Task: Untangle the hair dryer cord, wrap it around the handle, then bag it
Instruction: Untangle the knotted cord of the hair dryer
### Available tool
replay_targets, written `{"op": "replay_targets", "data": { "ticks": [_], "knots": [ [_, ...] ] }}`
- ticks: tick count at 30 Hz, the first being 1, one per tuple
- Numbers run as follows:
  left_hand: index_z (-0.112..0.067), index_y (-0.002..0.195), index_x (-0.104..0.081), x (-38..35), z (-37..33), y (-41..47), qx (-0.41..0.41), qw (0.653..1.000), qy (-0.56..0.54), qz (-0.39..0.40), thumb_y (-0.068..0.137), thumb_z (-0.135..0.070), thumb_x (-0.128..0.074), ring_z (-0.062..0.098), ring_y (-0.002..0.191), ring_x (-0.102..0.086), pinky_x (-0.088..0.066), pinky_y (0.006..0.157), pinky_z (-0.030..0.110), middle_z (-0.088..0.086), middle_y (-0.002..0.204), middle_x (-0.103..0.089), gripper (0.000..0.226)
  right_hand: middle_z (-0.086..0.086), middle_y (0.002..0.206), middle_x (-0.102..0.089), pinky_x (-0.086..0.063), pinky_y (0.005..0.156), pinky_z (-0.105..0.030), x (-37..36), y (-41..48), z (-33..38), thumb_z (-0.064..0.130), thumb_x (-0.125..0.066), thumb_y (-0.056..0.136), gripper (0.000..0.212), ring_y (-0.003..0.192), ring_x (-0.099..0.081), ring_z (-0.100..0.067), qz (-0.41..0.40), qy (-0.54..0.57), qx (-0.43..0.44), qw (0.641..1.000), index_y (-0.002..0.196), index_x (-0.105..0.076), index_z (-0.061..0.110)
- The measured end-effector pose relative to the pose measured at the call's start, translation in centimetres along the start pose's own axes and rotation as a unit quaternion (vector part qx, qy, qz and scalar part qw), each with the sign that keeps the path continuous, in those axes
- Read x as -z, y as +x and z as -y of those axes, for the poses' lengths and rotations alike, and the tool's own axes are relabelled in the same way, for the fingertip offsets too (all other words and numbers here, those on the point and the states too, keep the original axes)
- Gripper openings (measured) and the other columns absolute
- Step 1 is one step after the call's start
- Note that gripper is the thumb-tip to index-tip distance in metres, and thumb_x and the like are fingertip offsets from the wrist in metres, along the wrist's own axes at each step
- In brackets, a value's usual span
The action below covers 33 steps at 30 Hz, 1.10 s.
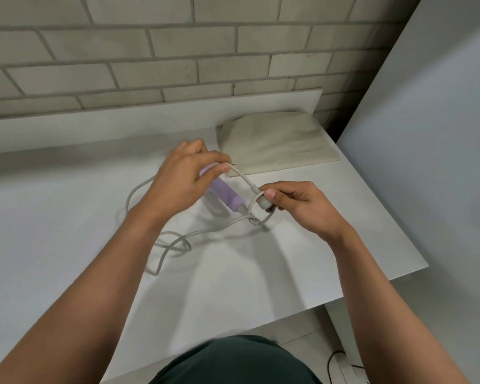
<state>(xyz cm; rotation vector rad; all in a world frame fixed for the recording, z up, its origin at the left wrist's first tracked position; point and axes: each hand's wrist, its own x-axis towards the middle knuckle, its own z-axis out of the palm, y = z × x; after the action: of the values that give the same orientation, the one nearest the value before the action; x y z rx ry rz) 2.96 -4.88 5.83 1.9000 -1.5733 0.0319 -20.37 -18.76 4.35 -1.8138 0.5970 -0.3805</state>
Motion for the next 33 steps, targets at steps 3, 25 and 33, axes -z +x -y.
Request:
{"op": "replay_targets", "data": {
  "ticks": [3,25,33],
  "knots": [
    [-0.033,0.11,-0.076,0.7,0.5,0.1,0.02,0.999,-0.017,0.025,0.098,-0.046,-0.054,0.016,0.088,-0.043,-0.04,0.083,0.033,-0.014,0.083,-0.044,0.029,0.005,0.088,-0.076,-0.055,0.079,-0.028,0.3,-0.2,-0.8,0.018,-0.064,0.102,0.017,0.078,-0.068,-0.015,-0.014,0.004,-0.01,1.0,0.111,-0.079,0.02],
    [-0.036,0.127,-0.065,-8.2,-2.4,4.8,-0.05,0.913,0.063,0.4,0.103,-0.045,-0.044,0.026,0.122,-0.043,-0.032,0.107,0.045,-0.002,0.125,-0.058,0.033,-0.002,0.087,-0.073,-0.063,0.076,-0.036,-0.4,-0.9,-2.1,0.027,-0.061,0.104,0.016,0.075,-0.076,-0.019,-0.08,-0.053,-0.012,0.995,0.102,-0.073,0.017],
    [-0.02,0.09,-0.071,-3.2,-4.4,1.2,0.029,0.991,-0.125,-0.046,0.097,-0.04,-0.065,0.013,0.068,-0.054,-0.046,0.067,0.03,-0.001,0.074,-0.059,0.022,-0.004,0.088,-0.071,-0.059,0.071,-0.026,-0.3,-0.5,-3.1,0.024,-0.058,0.106,0.016,0.074,-0.074,-0.023,-0.112,-0.024,-0.03,0.993,0.105,-0.072,0.019]
  ]
}}
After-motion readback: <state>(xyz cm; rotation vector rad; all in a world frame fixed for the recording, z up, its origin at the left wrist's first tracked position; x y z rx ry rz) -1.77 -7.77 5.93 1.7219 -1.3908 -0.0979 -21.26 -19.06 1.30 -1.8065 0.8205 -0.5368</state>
